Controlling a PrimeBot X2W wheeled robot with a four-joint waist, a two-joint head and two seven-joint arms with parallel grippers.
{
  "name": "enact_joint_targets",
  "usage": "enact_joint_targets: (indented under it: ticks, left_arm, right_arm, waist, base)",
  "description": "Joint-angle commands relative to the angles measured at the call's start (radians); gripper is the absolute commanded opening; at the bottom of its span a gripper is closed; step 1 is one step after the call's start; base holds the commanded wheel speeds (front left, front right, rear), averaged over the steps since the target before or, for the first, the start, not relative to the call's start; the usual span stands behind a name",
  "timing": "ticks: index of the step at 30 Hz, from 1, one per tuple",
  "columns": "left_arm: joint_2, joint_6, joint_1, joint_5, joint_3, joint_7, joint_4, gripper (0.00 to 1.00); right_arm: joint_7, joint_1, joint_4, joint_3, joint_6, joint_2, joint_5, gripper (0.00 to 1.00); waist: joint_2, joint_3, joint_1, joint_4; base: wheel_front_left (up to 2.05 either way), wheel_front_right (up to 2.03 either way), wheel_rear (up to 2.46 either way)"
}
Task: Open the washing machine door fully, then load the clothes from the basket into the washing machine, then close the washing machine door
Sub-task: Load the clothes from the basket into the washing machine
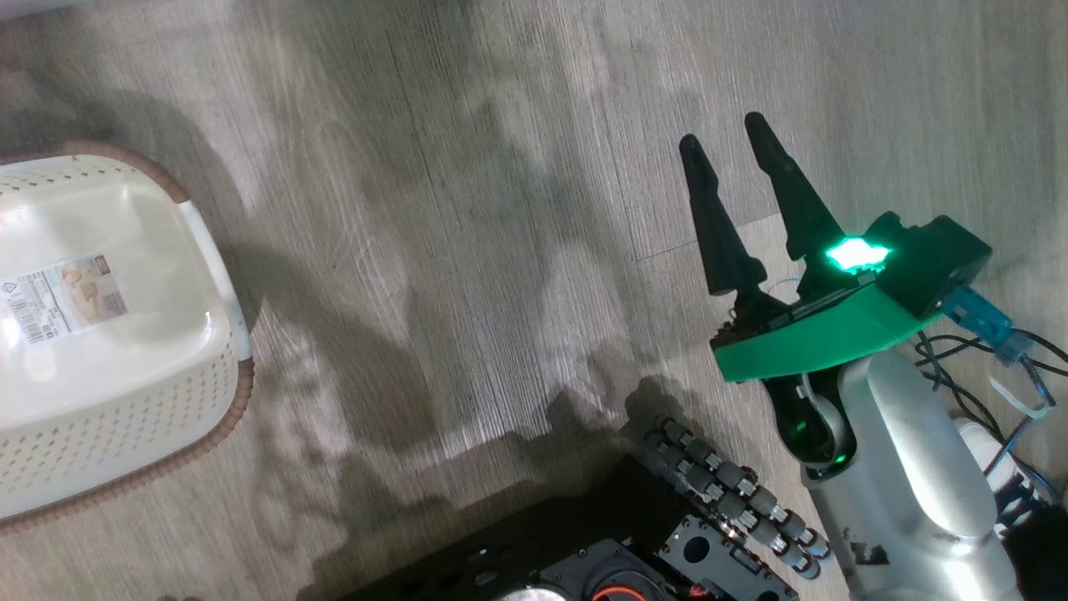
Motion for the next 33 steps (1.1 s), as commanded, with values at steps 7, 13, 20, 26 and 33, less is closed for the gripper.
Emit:
enact_joint_targets:
  ticks: [7,13,20,26,33]
  left_arm:
    - [0.043,-0.004,-0.001,-0.016,-0.011,-0.004,-0.033,1.0]
    - [0.019,-0.013,0.065,-0.042,-0.013,-0.004,-0.065,1.0]
    - [-0.024,-0.029,0.197,-0.09,0.0,-0.004,-0.092,1.0]
    - [-0.06,-0.043,0.303,-0.119,-0.001,-0.004,-0.124,1.0]
    - [-0.119,-0.052,0.479,-0.146,-0.001,-0.004,-0.211,1.0]
  right_arm:
    - [-0.009,0.014,-0.021,0.003,0.0,-0.002,-0.003,1.0]
    - [-0.009,0.013,-0.019,-0.014,0.0,-0.002,-0.022,1.0]
    - [-0.009,0.021,-0.016,-0.045,0.0,-0.002,-0.062,1.0]
    - [-0.009,0.038,-0.013,-0.077,0.0,-0.002,-0.095,1.0]
    - [-0.009,0.068,-0.003,-0.106,0.0,-0.002,-0.129,1.0]
  waist:
    - [-0.0001,-0.013,0.0,0.012]
    - [-0.0001,-0.044,0.0,0.039]
    - [-0.0001,-0.119,0.0,0.086]
    - [-0.0001,-0.181,0.0,0.129]
    - [-0.0001,-0.272,0.0,0.18]
  base:
    - [0.0,0.0,0.0]
    - [0.0,0.0,0.0]
    - [0.0,0.0,0.0]
    - [0.0,0.0,0.0]
    - [0.0,0.0,0.0]
